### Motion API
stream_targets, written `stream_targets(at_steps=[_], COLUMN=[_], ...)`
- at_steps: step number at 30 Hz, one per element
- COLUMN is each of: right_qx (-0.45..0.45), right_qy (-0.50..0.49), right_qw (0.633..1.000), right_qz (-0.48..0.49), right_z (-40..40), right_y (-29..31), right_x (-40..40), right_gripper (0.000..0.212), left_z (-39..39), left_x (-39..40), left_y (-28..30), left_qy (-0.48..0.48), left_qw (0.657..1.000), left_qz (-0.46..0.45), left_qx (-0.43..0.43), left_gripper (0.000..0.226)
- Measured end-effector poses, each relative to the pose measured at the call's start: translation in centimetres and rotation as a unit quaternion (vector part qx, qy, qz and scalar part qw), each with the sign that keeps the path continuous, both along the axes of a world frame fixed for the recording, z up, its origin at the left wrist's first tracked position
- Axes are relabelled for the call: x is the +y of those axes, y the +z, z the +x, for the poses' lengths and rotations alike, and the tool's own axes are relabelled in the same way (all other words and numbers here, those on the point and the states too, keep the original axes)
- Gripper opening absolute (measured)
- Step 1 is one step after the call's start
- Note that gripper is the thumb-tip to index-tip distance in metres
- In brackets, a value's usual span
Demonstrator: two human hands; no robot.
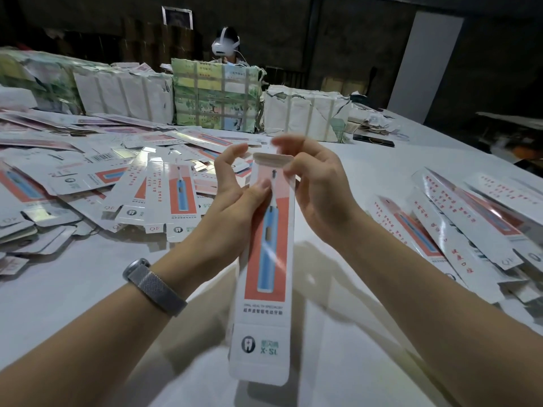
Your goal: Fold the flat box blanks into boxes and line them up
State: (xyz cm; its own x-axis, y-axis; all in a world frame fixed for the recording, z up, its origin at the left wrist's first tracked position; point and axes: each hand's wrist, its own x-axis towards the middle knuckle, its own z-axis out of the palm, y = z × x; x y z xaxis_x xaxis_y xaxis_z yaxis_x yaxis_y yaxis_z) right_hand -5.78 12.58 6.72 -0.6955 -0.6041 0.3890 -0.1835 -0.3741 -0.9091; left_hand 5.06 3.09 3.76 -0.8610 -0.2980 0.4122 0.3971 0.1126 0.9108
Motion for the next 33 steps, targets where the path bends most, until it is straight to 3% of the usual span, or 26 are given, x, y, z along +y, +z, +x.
stream_targets(at_steps=[4, 11, 20, 33], right_qx=[0.01, 0.044, 0.099, 0.145], right_qy=[0.016, 0.05, -0.033, 0.045], right_qw=[0.999, 0.986, 0.985, 0.974], right_qz=[0.047, 0.155, 0.137, 0.169], right_z=[-0.1, -0.9, -0.9, -2.2], right_y=[0.5, 1.9, 2.5, 2.7], right_x=[0.2, 1.3, 1.6, 2.7], right_gripper=[0.019, 0.018, 0.02, 0.02], left_z=[0.0, 0.3, 0.4, 0.6], left_x=[-0.2, -0.2, -0.2, -0.4], left_y=[-0.1, 0.5, 0.4, 0.4], left_qy=[-0.003, -0.026, -0.046, -0.045], left_qw=[1.0, 1.0, 0.998, 0.998], left_qz=[0.015, -0.01, -0.038, -0.045], left_qx=[-0.008, -0.004, -0.014, 0.01], left_gripper=[0.028, 0.033, 0.036, 0.025])
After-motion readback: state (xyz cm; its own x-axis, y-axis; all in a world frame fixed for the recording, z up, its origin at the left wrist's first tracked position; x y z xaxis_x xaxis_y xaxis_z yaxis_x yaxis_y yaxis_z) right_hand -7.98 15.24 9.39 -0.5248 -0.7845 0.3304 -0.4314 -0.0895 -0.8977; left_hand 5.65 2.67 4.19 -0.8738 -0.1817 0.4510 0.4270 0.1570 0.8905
